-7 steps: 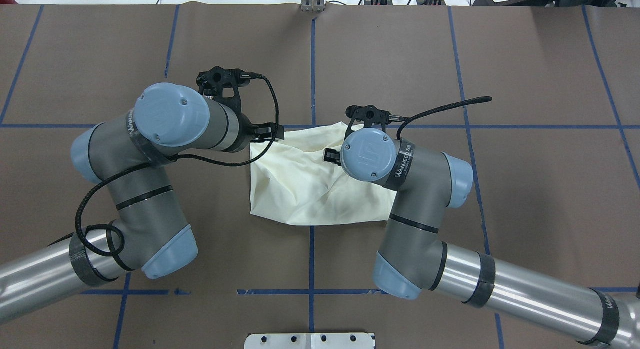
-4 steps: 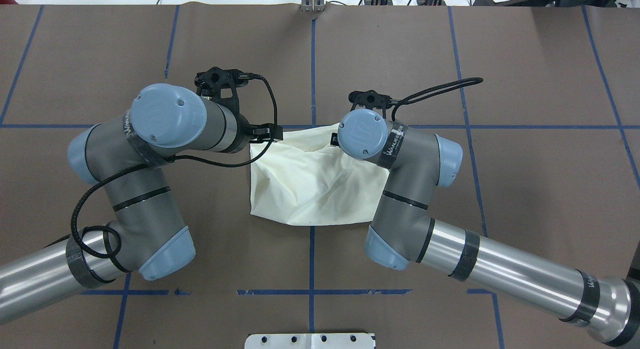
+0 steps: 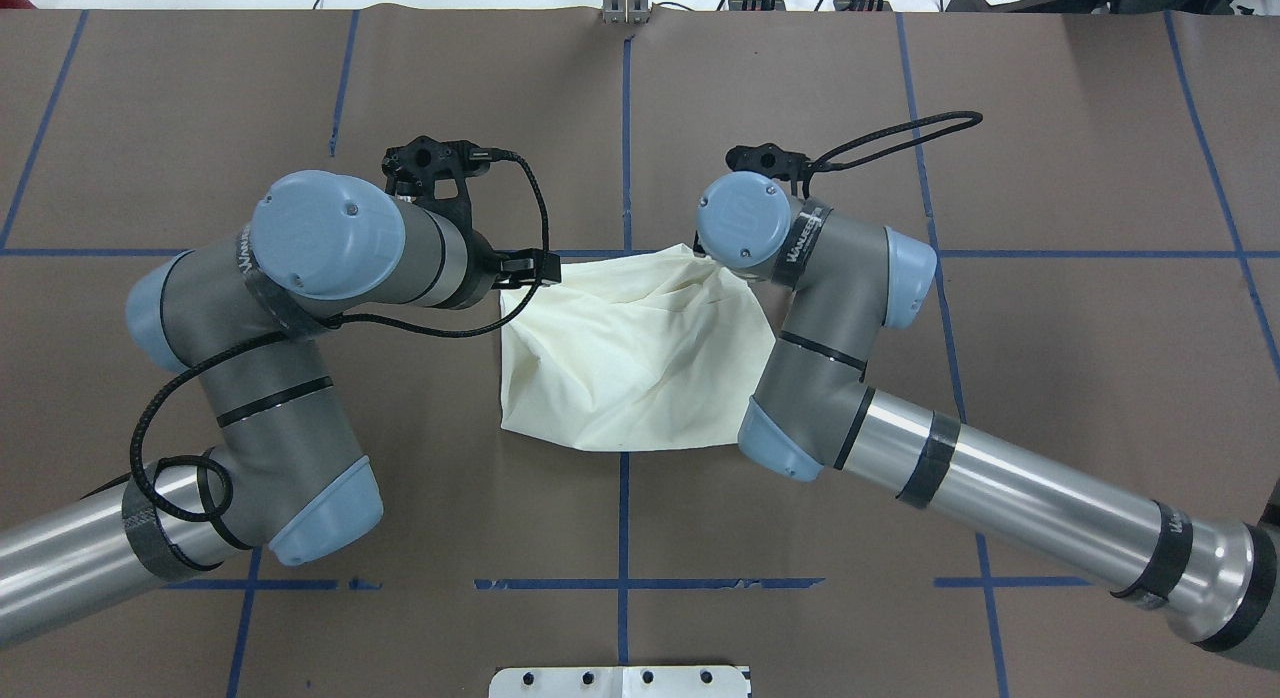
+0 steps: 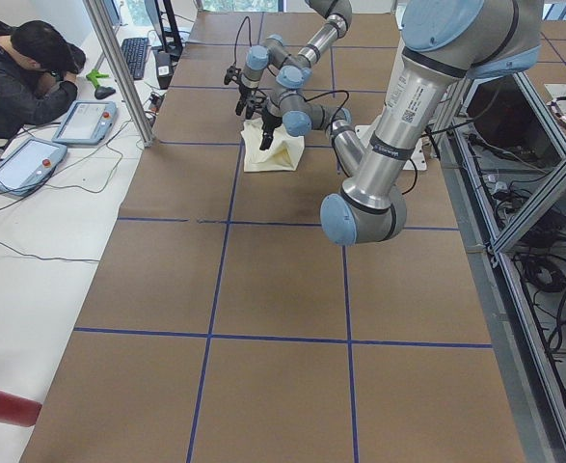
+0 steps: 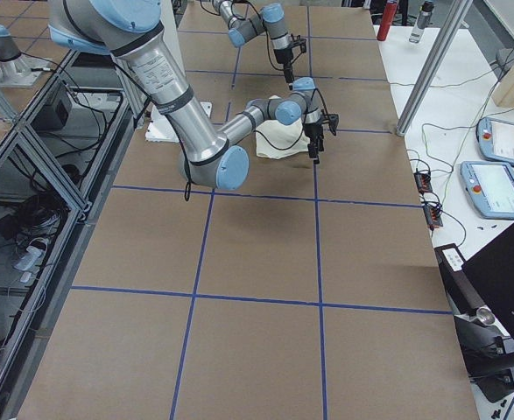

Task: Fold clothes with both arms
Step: 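Raise the right gripper away while the left gripper presses the shirt's side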

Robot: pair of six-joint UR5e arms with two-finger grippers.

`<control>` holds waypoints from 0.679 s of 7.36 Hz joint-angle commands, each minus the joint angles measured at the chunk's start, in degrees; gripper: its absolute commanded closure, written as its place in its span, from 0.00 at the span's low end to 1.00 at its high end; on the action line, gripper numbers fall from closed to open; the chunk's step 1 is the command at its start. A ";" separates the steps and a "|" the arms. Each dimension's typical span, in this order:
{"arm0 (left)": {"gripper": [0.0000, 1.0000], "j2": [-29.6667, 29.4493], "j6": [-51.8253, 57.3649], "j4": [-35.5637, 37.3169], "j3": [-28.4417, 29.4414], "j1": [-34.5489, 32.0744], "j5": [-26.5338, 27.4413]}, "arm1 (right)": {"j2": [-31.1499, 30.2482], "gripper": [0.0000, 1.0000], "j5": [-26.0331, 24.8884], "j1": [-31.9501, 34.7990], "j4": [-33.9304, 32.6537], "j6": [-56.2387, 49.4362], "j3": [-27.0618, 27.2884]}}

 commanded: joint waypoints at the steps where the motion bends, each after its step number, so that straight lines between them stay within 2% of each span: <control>1: 0.00 3.17 -0.28 -8.10 0.51 2.70 0.09 | 0.04 0.00 6.58 3.96 0.60 -4.97 0.87; 2: 0.00 6.41 -3.07 -12.07 0.77 4.73 0.44 | 0.04 0.00 6.67 3.97 0.69 -4.98 0.97; 3: 0.01 6.97 -5.53 -13.15 0.69 6.57 1.14 | -0.05 0.00 6.58 3.88 0.70 -4.89 1.32; 5: 0.24 6.10 -8.89 -13.25 0.16 8.96 3.08 | -0.40 0.00 6.49 3.97 0.70 -4.98 2.11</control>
